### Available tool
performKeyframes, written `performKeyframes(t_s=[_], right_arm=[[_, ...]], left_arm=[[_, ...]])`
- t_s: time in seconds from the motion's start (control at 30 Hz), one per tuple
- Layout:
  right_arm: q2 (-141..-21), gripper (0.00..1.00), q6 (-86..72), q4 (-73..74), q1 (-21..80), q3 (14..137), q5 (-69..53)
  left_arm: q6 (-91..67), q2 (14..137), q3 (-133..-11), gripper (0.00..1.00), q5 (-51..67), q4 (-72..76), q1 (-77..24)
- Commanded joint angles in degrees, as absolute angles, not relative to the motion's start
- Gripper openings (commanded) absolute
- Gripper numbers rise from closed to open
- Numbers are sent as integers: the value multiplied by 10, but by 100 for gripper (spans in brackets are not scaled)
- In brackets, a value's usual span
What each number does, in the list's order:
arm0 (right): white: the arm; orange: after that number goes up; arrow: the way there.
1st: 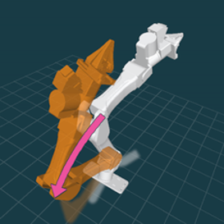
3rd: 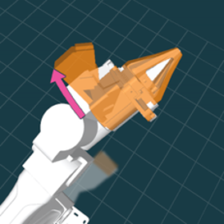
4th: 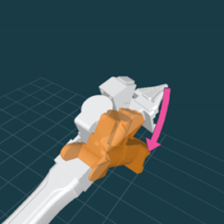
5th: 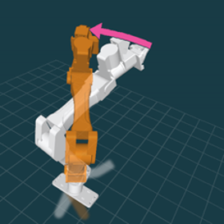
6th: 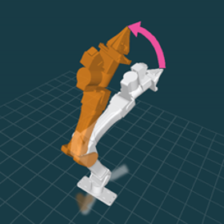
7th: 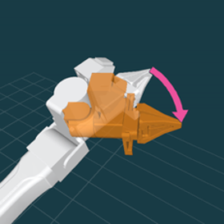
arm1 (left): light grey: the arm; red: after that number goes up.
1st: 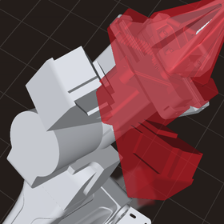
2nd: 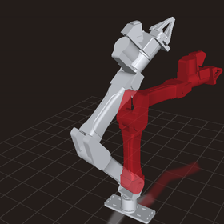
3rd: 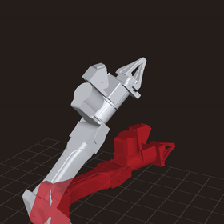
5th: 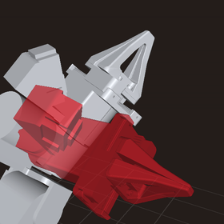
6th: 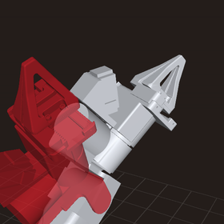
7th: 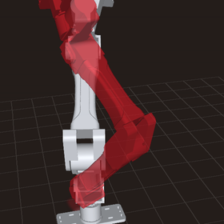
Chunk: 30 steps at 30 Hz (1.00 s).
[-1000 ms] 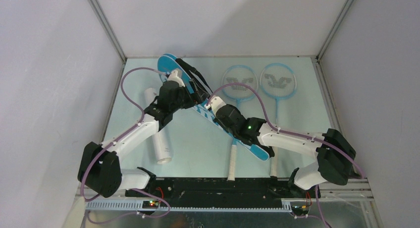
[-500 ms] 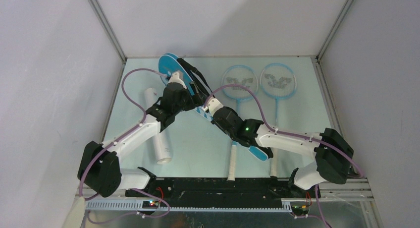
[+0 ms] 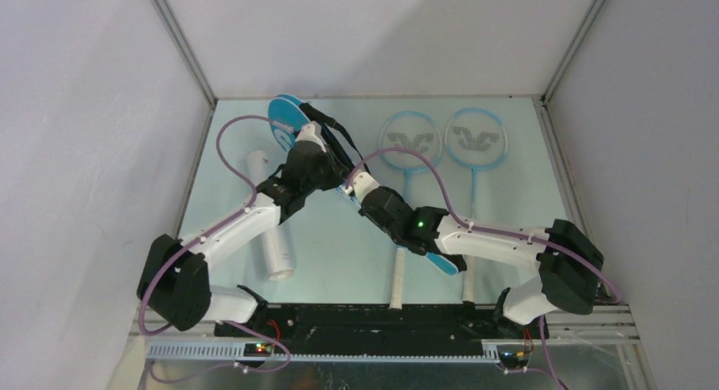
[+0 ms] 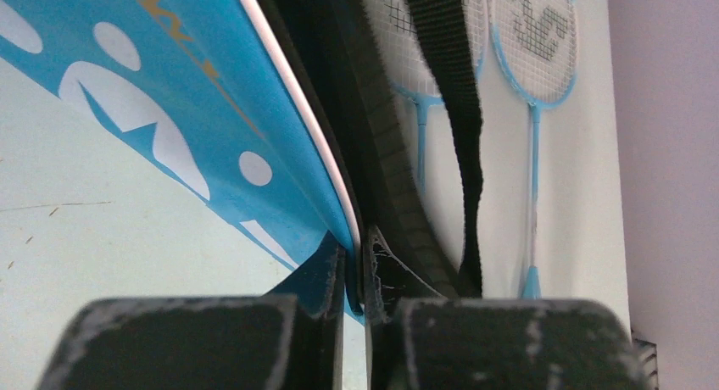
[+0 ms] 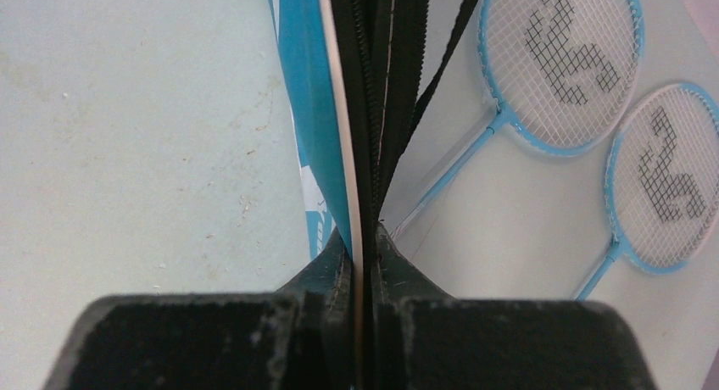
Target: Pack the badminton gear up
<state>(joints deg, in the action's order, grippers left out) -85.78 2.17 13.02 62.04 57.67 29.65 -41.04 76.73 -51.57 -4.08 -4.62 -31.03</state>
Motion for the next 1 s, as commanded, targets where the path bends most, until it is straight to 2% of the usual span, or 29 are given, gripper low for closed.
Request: performKeyframes(t_s=[0.0, 0.03, 0.07, 0.1, 0.17, 0.3, 0.5, 0.73, 0.97], right_arm=[[-848, 26, 9, 95, 622, 609, 316], [-844, 38, 6, 100, 619, 610, 309], [-832, 45, -11, 103, 617, 610, 287], [-825, 58, -19, 110, 608, 610, 273], [-800, 72, -50, 120, 592, 610, 219], [-755, 84, -73, 123, 554, 609, 125], [-744, 87, -113, 71, 503, 610, 49], [-789, 87, -138, 12, 500, 630, -13], [-851, 85, -148, 23, 498, 660, 31]], left_arm=[[-393, 753, -518, 1, -69, -57, -306], [-388, 749, -511, 0, -67, -43, -306], [-385, 742, -508, 0, -63, -34, -306], [-375, 738, -502, 0, -60, -16, -306], [-358, 729, -495, 0, -54, 6, -306], [-320, 706, -490, 0, -62, 32, -306], [-295, 701, -520, 0, -76, -5, -307], [-305, 711, -547, 0, -70, -47, -307], [-299, 698, -540, 0, -60, -44, -310]])
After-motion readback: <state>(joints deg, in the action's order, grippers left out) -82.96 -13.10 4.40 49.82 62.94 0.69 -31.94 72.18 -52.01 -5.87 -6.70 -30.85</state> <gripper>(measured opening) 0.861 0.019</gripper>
